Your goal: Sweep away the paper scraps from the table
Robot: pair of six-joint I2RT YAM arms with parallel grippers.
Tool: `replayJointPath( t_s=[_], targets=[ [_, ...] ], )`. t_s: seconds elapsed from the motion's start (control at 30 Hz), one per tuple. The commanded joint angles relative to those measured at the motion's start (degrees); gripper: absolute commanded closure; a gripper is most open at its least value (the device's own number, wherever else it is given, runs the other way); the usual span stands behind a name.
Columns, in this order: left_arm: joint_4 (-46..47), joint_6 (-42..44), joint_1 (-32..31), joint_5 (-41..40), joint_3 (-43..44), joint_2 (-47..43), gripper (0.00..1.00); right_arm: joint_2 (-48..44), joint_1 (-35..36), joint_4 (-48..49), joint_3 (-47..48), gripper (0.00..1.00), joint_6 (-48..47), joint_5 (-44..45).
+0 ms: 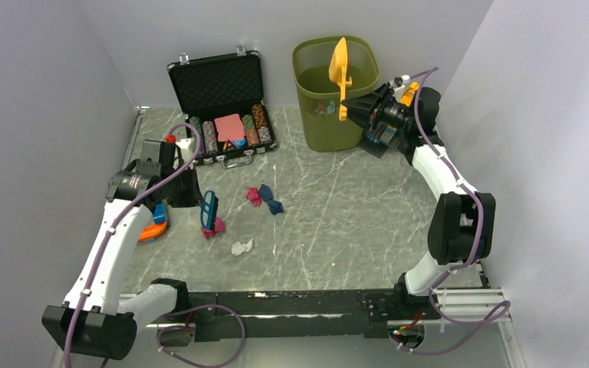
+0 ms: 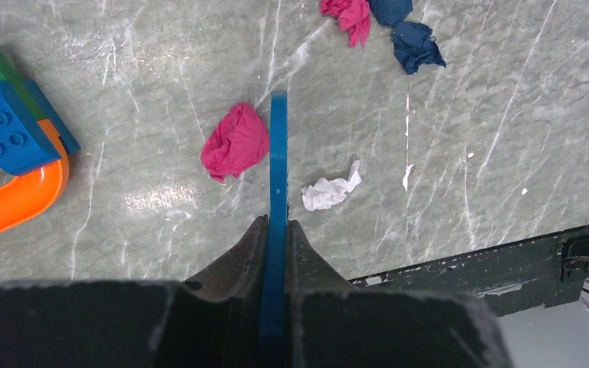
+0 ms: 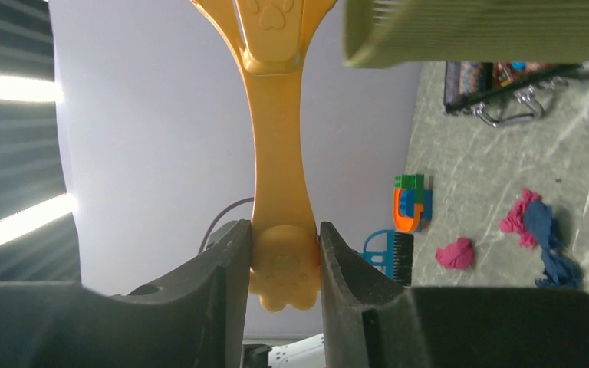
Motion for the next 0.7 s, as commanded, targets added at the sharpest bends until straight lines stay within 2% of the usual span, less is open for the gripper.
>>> replayJointPath(
  t_s=[0.0, 0.1, 0.17, 0.27, 0.33, 0.43, 0.53, 0.67],
  targets=[
    [2.44, 0.33, 0.32, 1.52, 0.72, 0.20, 1.00, -0.55, -0.25, 6.32, -1.89, 1.00, 2.82, -0.44],
    [2.42, 0.56, 0.29, 1.66, 0.89, 0.46, 1.00, -0.29, -0.25, -0.28, 4.00, 1.00, -2.31, -1.02],
    [2.43, 0.65, 0.25, 1.64, 1.16, 0.55, 1.00, 0.01, -0.25, -12.62, 11.79, 1.00, -11.25, -1.38],
    [2.69, 0.64, 0.26, 1.65, 1.44, 0.67, 1.00, 1.05, 1.22, -34.97, 26.48, 1.00, -33.28, 0.37],
    [3.00, 0.63, 0.25, 1.76, 1.34, 0.82, 1.00, 0.95, 3.61, -47.00, 32.20, 1.00, -46.49, 4.38],
    [3.58, 0.30, 0.25, 2.30, 1.26, 1.55, 1.00, 0.00, 9.57, -60.72, 36.49, 1.00, -63.16, 16.89],
    [4.18, -0.13, 0.25, 3.44, 1.35, 2.32, 1.00, -3.06, 19.60, -66.13, 35.16, 1.00, -72.53, 34.19],
    [5.13, -0.60, 0.17, 4.43, 1.62, 2.75, 1.00, -10.38, 29.89, -59.85, 24.69, 1.00, -77.30, 50.03]
  ],
)
